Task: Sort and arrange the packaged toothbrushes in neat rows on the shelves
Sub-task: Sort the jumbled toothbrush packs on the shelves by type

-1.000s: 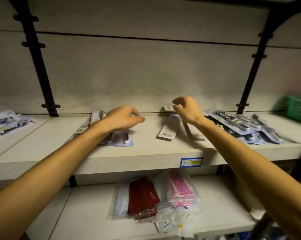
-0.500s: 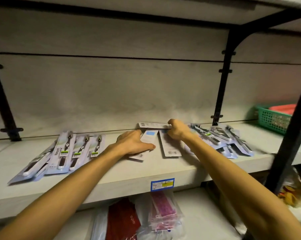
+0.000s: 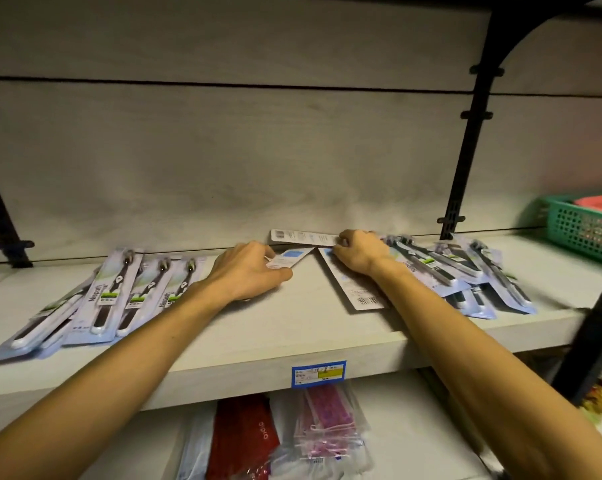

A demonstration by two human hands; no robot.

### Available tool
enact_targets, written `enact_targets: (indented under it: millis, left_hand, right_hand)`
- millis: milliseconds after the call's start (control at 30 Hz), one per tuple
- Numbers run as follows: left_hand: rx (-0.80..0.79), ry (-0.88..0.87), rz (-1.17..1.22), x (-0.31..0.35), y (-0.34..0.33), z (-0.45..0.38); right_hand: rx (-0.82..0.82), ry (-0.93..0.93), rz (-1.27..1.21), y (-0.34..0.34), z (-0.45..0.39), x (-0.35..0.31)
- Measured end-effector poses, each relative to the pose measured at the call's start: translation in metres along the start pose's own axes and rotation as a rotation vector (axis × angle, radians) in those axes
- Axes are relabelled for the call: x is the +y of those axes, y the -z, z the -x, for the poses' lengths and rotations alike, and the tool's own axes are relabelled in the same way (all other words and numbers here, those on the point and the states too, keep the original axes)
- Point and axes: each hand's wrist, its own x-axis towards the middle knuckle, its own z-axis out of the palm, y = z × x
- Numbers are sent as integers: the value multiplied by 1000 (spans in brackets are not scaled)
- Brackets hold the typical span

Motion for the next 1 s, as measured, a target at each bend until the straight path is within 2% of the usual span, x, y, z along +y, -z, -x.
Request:
enact_targets:
  millis: [167,267,433,533,700,900,1000]
  left_hand:
    - [-34,44,129,-2,6,5]
    - [-31,40,259,0,11,12]
    - [-112,102,786,7,19,19]
    - [-105,176,993,10,24,23]
    - [-101,196,1141,-1,37,33]
    - [-36,183,1175,-12,46,44]
    - [12,194,1164,-15,48,48]
  right_hand:
    - [160,25,31,1,6,1]
    - [291,38,-55,6,8,1]
    - [402,103,-342,18,18,-7]
    - [422,129,-558,23,23,-15]
    - [313,188,-1034,32,39,-35]
    - [111,119,-1206,38,51,-46]
    - [86,90,-1253,38,58,-51]
